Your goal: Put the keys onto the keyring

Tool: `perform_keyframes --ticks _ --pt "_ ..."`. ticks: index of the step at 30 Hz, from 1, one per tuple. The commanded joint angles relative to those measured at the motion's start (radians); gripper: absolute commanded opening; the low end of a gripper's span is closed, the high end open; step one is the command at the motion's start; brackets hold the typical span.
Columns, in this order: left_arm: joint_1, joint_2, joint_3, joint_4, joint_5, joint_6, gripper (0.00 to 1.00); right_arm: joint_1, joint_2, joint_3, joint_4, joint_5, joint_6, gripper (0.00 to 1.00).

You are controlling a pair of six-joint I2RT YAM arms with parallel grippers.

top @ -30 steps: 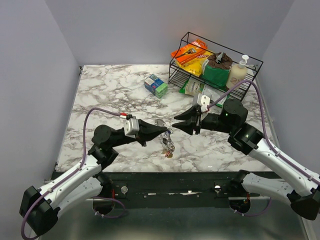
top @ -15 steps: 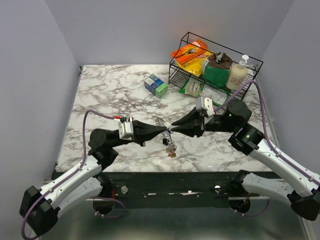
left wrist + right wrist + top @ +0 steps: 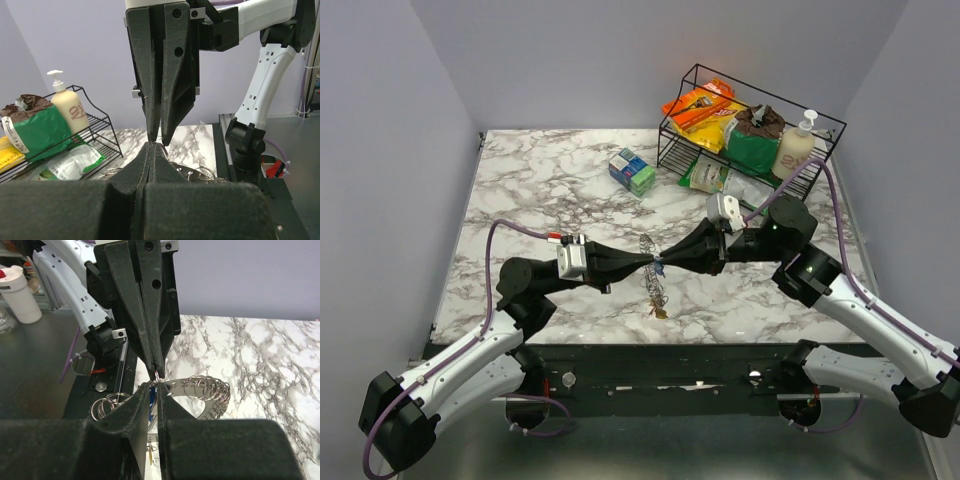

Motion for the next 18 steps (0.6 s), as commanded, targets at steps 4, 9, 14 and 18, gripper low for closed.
perform_keyframes --ticks 4,9,14,18 --pt "-0.002 -0.009 0.033 0.039 0.035 0.004 0.0 0.001 -0.098 -0.028 0.015 0.134 -0.012 0.29" --pt "-0.004 -0.009 0.041 0.025 0.061 0.004 0.0 0.001 -0.121 -0.042 0.021 0.198 -0.017 0.37" --pt "-0.002 -0.011 0.05 0.018 0.085 0.0 0.0 0.001 -0.084 -0.044 0.018 0.161 -0.015 0.36" --pt "-0.002 -0.011 0.064 0.01 0.101 -0.009 0.0 0.001 -0.056 -0.042 0.017 0.073 -0.029 0.35"
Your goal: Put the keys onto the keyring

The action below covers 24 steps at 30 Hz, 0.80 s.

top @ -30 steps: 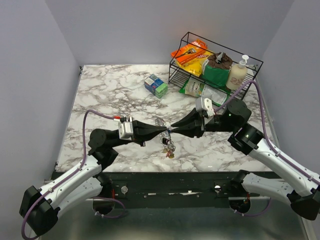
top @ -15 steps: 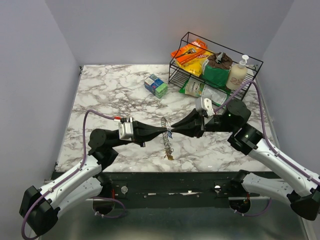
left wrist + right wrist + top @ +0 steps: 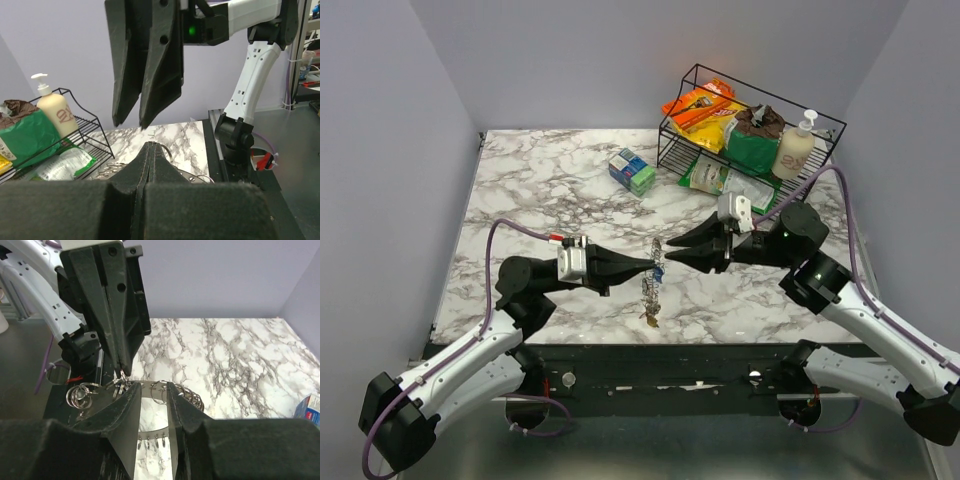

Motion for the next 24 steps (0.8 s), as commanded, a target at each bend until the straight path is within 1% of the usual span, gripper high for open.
perform_keyframes --ticks 1,3,10,14,17,20,24 --pt "-0.003 -0.011 0.053 0.022 0.037 -0.009 0.0 0.001 0.021 -0.015 0.006 -0.088 -0.025 0.35" --pt "-0.003 -0.012 0.061 0.009 0.047 -0.011 0.0 0.001 0.018 -0.016 0.003 -0.121 -0.034 0.35" --pt "-0.002 -0.017 0.067 -0.011 0.051 -0.006 0.0 0.001 0.005 -0.019 -0.031 -0.154 -0.062 0.37" --pt "-0.003 -0.018 0.07 -0.02 0.053 -0.003 0.0 0.001 0.001 -0.021 -0.04 -0.172 -0.065 0.42" --pt "-0.003 -0.018 0.073 -0.026 0.053 -0.001 0.0 0.0 0.002 -0.018 -0.052 -0.175 -0.074 0.44" --pt "-0.003 -0.018 0.075 -0.03 0.053 -0.001 0.0 0.001 0.007 -0.016 -0.057 -0.18 -0.074 0.43" --pt "-0.002 -0.017 0.078 -0.03 0.057 -0.003 0.0 0.001 0.013 -0.019 -0.058 -0.175 -0.077 0.38"
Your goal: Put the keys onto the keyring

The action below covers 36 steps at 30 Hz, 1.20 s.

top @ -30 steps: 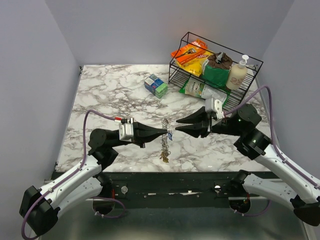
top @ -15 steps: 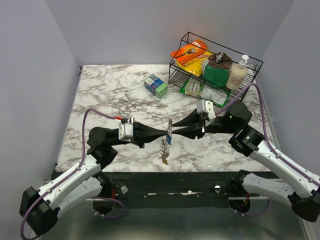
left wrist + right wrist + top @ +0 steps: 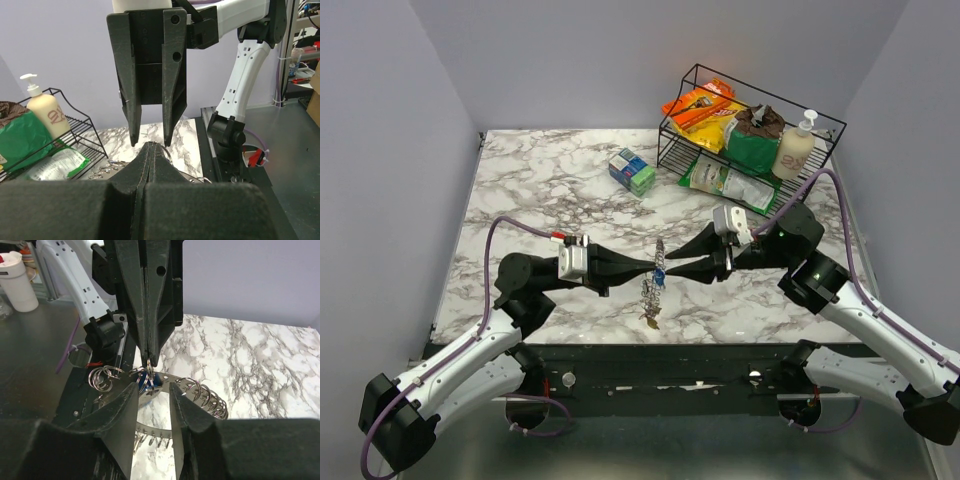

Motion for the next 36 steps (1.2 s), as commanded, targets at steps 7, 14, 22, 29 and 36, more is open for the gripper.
perform_keyframes --ticks 7,14,22,29,36 --pt "-0.002 -0.017 0.044 0.023 0.023 -0.006 0.0 0.001 0.006 -0.013 -0.02 -0.017 -0.017 0.35" --pt "-0.002 -0.015 0.044 0.026 0.029 -0.012 0.0 0.001 0.016 -0.01 -0.02 -0.03 -0.017 0.31" --pt "-0.002 -0.015 0.047 0.02 0.037 -0.012 0.0 0.001 0.009 -0.011 -0.02 -0.029 -0.017 0.29" --pt "-0.002 -0.018 0.047 0.005 0.038 -0.004 0.0 0.001 -0.028 -0.014 -0.018 0.005 -0.011 0.41" --pt "-0.003 -0.018 0.047 0.003 0.041 -0.004 0.0 0.001 -0.036 -0.017 -0.02 0.014 -0.005 0.42"
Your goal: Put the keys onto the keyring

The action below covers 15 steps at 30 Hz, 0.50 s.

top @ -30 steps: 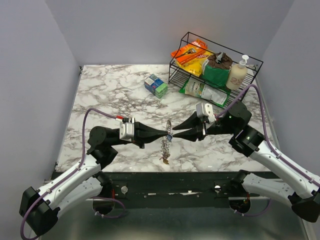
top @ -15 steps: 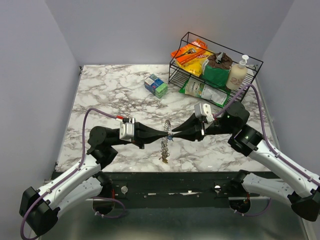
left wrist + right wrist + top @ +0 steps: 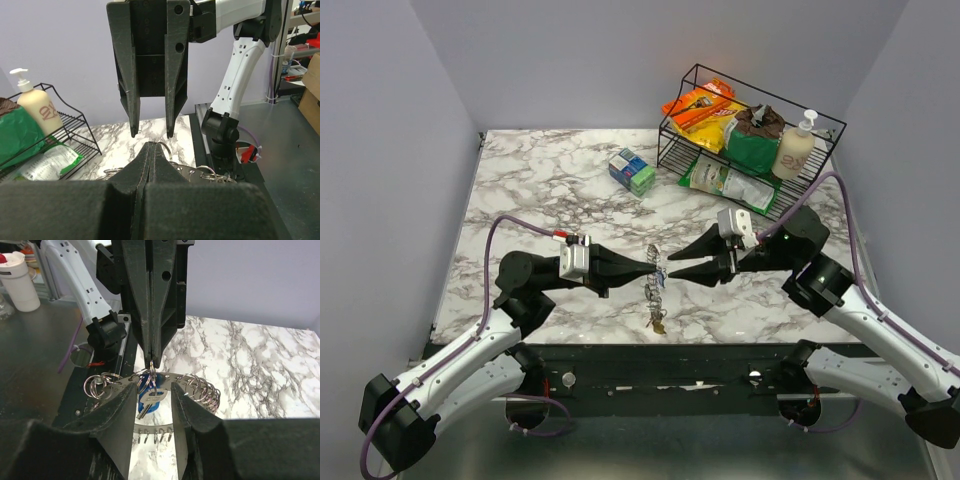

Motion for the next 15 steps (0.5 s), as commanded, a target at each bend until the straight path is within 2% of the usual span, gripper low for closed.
perform_keyframes --ticks 1,6,15 --pt "-0.003 -0.017 0.038 0.039 0.02 0.004 0.0 0.001 -0.009 -0.017 0.003 0.017 0.0 0.41" --pt "-0.002 -0.02 0.041 0.039 0.024 0.001 0.0 0.001 0.016 -0.019 0.001 0.017 0.0 0.35" --pt "-0.003 -0.023 0.043 0.03 0.032 0.001 0.0 0.001 0.023 -0.029 0.001 0.027 -0.008 0.32"
